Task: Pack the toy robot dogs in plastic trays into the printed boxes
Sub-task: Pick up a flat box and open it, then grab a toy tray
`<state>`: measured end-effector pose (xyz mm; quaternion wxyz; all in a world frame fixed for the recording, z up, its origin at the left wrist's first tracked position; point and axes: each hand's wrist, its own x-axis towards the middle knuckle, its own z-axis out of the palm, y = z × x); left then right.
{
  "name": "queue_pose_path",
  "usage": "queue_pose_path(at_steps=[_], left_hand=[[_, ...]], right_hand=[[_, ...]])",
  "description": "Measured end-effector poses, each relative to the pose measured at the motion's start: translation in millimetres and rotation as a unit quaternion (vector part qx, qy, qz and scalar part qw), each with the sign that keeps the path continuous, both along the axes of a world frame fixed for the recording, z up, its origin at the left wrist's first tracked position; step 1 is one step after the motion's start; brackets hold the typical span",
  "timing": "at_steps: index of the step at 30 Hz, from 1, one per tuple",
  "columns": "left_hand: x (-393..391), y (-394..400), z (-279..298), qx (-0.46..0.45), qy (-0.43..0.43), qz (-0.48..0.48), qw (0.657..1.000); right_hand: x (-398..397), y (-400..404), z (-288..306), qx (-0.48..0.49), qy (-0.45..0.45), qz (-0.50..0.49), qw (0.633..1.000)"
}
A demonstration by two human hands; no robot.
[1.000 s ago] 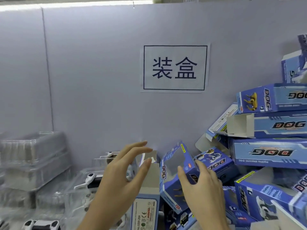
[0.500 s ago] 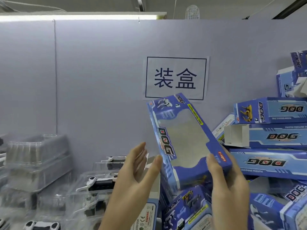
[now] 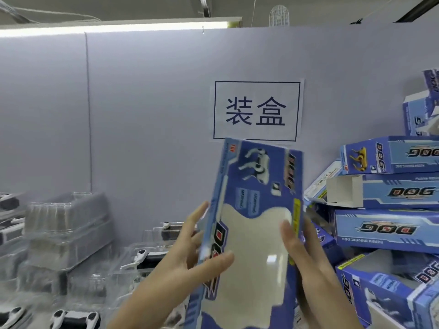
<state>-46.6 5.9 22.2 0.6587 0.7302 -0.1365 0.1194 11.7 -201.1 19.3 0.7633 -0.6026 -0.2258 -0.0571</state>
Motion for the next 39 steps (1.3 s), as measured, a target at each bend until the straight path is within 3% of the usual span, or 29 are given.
queue_pose_path(at_steps=[3, 7, 9, 13, 15, 24, 28, 32, 36, 39], left_hand=[[-5, 1, -3, 0.056, 0.012, -0.039, 0.998], [-3, -9, -11, 0.046, -0.053, 0.035, 0.997], [1, -15, -17, 0.017, -0.074, 0.074, 0.994], [10, -12, -37, -0.122, -0.021, 0.104, 0.987], [11, -7, -46, -0.144, -0.009, 0.107, 0.984], [15, -13, -66, -0.017, -0.057, 0.117, 0.991], [14, -7, -74, -0.024, -0.056, 0.117, 0.991], [8, -1, -81, -0.001, -0.023, 0.044, 0.999], [4, 2, -95, -0.021, -0.063, 0.068, 0.995], [-1, 12, -107, -0.012, -0.059, 0.035, 0.998]], right_hand=[[1, -5, 0, -0.027, -0.028, 0.007, 0.999], [-1, 3, -4, -0.085, -0.064, 0.009, 0.994], [-2, 10, -13, -0.089, -0.068, 0.009, 0.994], [-5, 19, -43, -0.08, -0.073, -0.012, 0.994], [-12, 21, -58, -0.094, -0.087, -0.011, 0.992], [-26, 24, -105, -0.058, -0.072, -0.056, 0.994], [-20, 18, -105, -0.066, -0.067, -0.06, 0.994], [-11, 11, -96, -0.05, -0.057, -0.06, 0.995], [-22, 15, -104, -0.063, -0.055, -0.032, 0.996], [-34, 21, -118, -0.086, -0.039, -0.039, 0.995]])
